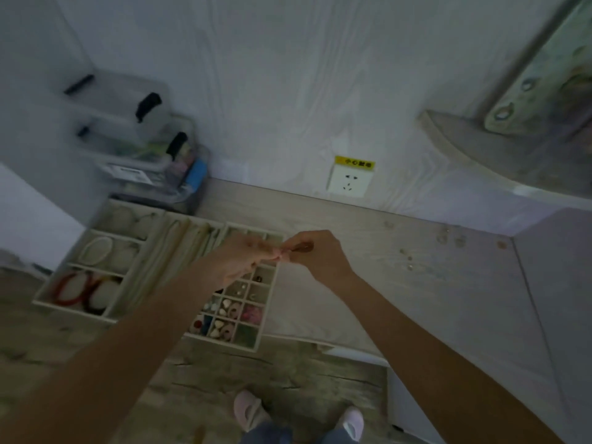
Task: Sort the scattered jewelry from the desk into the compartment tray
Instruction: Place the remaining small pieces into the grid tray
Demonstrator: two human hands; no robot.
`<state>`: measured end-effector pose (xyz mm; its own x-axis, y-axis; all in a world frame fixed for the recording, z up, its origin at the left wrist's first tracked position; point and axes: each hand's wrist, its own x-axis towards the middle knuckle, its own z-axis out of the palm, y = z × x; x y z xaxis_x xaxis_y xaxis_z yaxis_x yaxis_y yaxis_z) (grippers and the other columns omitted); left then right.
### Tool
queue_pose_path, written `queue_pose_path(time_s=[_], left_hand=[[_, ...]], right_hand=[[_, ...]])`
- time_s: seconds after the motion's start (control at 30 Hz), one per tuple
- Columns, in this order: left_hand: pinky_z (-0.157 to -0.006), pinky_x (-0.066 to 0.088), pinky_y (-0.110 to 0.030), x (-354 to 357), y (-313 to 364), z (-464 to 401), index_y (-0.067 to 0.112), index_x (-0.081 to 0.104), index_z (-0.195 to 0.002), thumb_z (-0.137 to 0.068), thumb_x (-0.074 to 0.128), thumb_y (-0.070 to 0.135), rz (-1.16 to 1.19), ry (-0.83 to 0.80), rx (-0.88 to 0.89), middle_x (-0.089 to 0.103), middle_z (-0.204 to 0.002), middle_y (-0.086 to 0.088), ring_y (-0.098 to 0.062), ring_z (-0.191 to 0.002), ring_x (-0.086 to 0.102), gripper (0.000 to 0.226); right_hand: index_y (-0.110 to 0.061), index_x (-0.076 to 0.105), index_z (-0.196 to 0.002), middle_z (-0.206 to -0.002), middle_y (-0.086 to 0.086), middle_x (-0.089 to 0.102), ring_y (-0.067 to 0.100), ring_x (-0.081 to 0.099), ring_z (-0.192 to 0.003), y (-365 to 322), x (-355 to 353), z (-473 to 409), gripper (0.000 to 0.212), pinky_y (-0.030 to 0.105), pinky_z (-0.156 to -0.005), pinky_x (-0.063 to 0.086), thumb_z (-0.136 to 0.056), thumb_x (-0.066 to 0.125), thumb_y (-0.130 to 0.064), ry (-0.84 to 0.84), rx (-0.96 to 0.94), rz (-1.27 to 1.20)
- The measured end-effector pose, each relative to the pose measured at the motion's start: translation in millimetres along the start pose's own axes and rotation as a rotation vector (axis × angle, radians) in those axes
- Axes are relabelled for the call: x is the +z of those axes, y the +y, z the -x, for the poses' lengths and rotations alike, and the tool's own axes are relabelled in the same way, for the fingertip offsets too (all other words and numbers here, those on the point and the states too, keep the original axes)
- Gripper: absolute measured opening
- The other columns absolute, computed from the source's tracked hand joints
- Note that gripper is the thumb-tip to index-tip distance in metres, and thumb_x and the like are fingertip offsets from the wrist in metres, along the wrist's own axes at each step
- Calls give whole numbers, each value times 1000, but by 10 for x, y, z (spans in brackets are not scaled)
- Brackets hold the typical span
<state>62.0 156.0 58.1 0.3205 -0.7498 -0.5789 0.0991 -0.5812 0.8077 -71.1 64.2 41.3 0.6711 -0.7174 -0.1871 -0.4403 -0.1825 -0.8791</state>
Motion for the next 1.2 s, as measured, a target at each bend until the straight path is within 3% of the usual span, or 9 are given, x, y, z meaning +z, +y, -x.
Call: queue_pose_path(time_s=[0.1, 0.2, 0.37, 0.57, 0.67, 0.77, 0.97, 1.1, 1.2], left_hand=[[-54, 39, -19, -295, -83, -25, 12, 67, -81, -89, 61, 13, -17, 100, 8, 63, -55, 9, -8, -51, 47, 10], [-57, 38, -18, -510, -232, -83, 12, 66, -87, -90, 60, 12, -5, 137, 9, 66, -75, 2, -7, -62, 54, 7], [-52, 43, -8, -741, -510, -127, 8, 67, -83, -90, 59, 6, -66, 156, 52, 70, -83, -1, 0, -66, 67, 10], [-76, 48, -21, -840, -735, -167, 17, 70, -95, -92, 58, 27, -429, 183, 174, 69, -87, 9, -6, -85, 64, 15], [-71, 44, -17, -835, -776, -156, 15, 69, -95, -93, 57, 24, -482, 178, 190, 67, -89, 7, -5, -83, 61, 16], [-82, 44, -23, -831, -797, -150, 11, 70, -97, -93, 56, 21, -498, 178, 191, 68, -98, 0, -12, -93, 61, 18], [-75, 40, -19, -847, -851, -172, 14, 70, -93, -93, 55, 22, -497, 178, 165, 68, -95, 3, -10, -91, 60, 17], [-64, 37, -12, -846, -866, -182, 14, 70, -92, -93, 55, 21, -480, 183, 171, 67, -90, 5, -7, -84, 58, 16], [-73, 37, -17, -853, -872, -191, 10, 70, -95, -93, 55, 20, -477, 182, 168, 68, -93, 3, -7, -86, 58, 18]], right_hand=[[-2, 73, -84, -79, 8, 69, 9, 63, -72, -83, 199, -92, 14, 16, -69, 46, -73, 77, -8, -4, 38, -30], [2, 72, -83, -71, 3, 66, -7, 59, -56, -90, 339, -109, 11, 3, -59, 43, -74, 76, -2, -19, 80, -53], [-3, 75, -92, -89, 10, 71, 6, 61, -74, 47, 546, -55, 14, 0, -63, 43, -79, 72, -6, -79, 155, 71], [0, 75, -83, -72, -1, 64, 5, 57, -68, 193, 686, -28, 8, 8, -61, 40, -78, 71, -5, -128, 202, 234], [-3, 76, -83, -94, 9, 59, 16, 52, -93, 228, 759, -16, 9, 18, -74, 36, -78, 72, -10, -141, 166, 380], [-13, 75, -89, -108, 4, 41, 19, 34, -107, 203, 808, 37, 10, 19, -84, 29, -82, 68, -16, -152, 106, 639], [-26, 74, -89, -150, 1, 22, 25, 20, -132, 99, 851, 104, 9, 35, -104, 25, -84, 66, -26, -109, 71, 841], [-28, 73, -88, -156, -5, 12, 24, 4, -143, 97, 867, 94, 8, 42, -110, 17, -83, 67, -31, -111, 68, 921], [-29, 72, -87, -156, -6, 13, 22, -2, -145, 114, 898, 78, 7, 47, -113, 7, -82, 68, -30, -114, 88, 948]])
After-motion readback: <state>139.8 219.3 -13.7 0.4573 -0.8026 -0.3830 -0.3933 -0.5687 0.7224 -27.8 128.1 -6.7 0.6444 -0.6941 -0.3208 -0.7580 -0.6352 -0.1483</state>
